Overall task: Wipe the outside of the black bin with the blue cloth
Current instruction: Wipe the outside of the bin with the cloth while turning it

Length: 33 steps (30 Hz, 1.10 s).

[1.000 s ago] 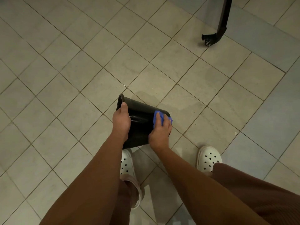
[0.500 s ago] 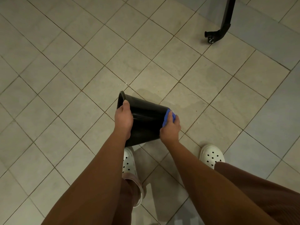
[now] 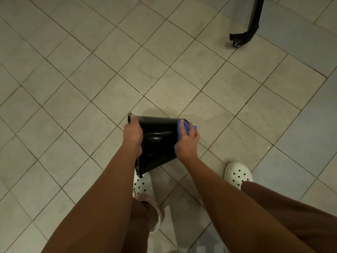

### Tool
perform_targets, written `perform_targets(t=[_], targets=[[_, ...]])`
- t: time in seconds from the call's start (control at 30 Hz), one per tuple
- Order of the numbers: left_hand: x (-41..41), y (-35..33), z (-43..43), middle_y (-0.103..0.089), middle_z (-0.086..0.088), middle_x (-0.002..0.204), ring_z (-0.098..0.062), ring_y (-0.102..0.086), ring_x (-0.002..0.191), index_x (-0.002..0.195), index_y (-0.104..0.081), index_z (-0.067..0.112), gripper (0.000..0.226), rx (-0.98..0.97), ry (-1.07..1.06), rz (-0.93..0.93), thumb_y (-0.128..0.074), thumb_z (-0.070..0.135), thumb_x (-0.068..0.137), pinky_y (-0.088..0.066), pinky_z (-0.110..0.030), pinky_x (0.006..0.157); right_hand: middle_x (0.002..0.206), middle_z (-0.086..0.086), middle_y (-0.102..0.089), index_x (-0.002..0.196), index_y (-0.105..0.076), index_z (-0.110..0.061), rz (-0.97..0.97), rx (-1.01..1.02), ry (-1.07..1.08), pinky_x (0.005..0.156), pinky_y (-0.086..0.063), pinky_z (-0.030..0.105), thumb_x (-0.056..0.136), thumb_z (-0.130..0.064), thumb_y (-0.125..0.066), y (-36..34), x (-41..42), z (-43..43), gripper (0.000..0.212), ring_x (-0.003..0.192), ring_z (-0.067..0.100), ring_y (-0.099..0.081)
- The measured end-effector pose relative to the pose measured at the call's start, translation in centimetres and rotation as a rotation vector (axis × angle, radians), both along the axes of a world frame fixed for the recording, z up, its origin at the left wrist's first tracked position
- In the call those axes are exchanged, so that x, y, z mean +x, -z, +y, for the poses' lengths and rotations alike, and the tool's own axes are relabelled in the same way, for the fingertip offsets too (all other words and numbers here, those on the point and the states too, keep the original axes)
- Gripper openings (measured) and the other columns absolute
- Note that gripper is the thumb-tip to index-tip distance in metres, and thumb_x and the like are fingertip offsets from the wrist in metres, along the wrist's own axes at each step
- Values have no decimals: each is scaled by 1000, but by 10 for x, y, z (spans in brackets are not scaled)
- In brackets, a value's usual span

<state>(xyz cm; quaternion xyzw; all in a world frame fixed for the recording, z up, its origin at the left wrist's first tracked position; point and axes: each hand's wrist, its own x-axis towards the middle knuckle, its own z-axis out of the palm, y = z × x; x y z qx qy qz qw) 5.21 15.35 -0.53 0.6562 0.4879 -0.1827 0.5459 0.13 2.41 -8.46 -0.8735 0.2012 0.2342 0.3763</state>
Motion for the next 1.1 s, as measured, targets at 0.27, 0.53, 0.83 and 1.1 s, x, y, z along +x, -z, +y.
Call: perform_targets(t=[0.27,0.53,0.83,1.1], targets=[[-16,-4,6,-60,-11,127,-32,-57,118,140,-48,16,79,-86,279,-8,-35,76,90,-42,-53,107,155,4,4,148,-9,-33,36,91,133,112,-22,47,86,4,-48,2,5,-11,81,140,32,1],[-14,-2,10,-57,-16,130,-36,-54,121,142,-45,11,93,-20,246,30,-24,83,87,-41,-56,108,139,13,-32,144,-19,-31,132,201,335,97,-46,49,83,1,-55,18,-3,-21,77,121,34,-42],[-7,2,8,-52,-12,130,-31,-49,120,145,-41,16,79,-4,151,-26,-27,74,93,-39,-54,108,96,16,-63,114,-42,-22,234,225,254,78,-56,46,79,2,-61,21,-9,-30,47,83,34,-65],[0,4,7,-58,-13,123,-33,-55,115,142,-44,15,76,-22,50,-45,-26,71,95,-47,-51,95,121,9,-46,126,-42,-22,-256,-213,-22,79,-46,25,90,-56,-38,19,-13,-31,50,92,12,-52]])
